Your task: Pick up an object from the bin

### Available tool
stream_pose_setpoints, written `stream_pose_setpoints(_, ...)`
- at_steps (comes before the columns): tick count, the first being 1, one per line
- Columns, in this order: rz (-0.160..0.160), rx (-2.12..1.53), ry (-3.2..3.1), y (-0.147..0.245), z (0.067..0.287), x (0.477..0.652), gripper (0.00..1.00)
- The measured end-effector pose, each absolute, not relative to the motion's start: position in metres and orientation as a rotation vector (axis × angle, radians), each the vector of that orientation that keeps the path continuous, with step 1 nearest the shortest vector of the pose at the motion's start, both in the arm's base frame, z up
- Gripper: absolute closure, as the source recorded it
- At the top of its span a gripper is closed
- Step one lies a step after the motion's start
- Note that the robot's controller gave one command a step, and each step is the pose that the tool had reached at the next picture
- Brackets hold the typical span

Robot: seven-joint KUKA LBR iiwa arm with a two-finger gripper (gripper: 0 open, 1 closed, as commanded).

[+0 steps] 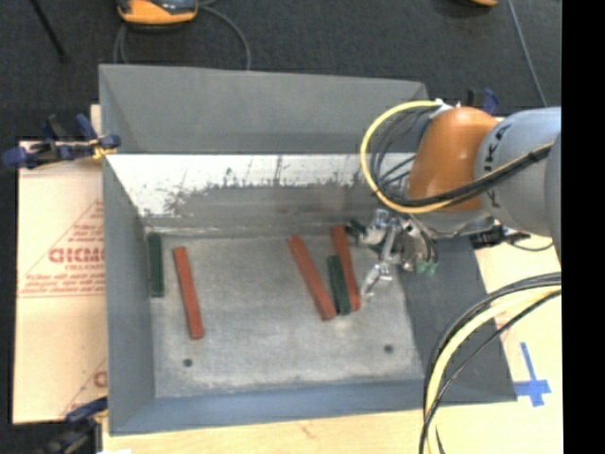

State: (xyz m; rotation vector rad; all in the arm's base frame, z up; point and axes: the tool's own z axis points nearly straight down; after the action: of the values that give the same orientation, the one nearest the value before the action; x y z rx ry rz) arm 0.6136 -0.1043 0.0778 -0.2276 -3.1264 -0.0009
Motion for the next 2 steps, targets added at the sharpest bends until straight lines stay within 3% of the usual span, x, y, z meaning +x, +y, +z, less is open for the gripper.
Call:
stream_pose_setpoints(1, 0.004, -0.198, -3.138, -0.091, 0.085, 0.623, 0.00)
stream_pose_setpoints(2, 0.003, -0.038, -3.147, -0.078, 0.088, 0.603, 0.00)
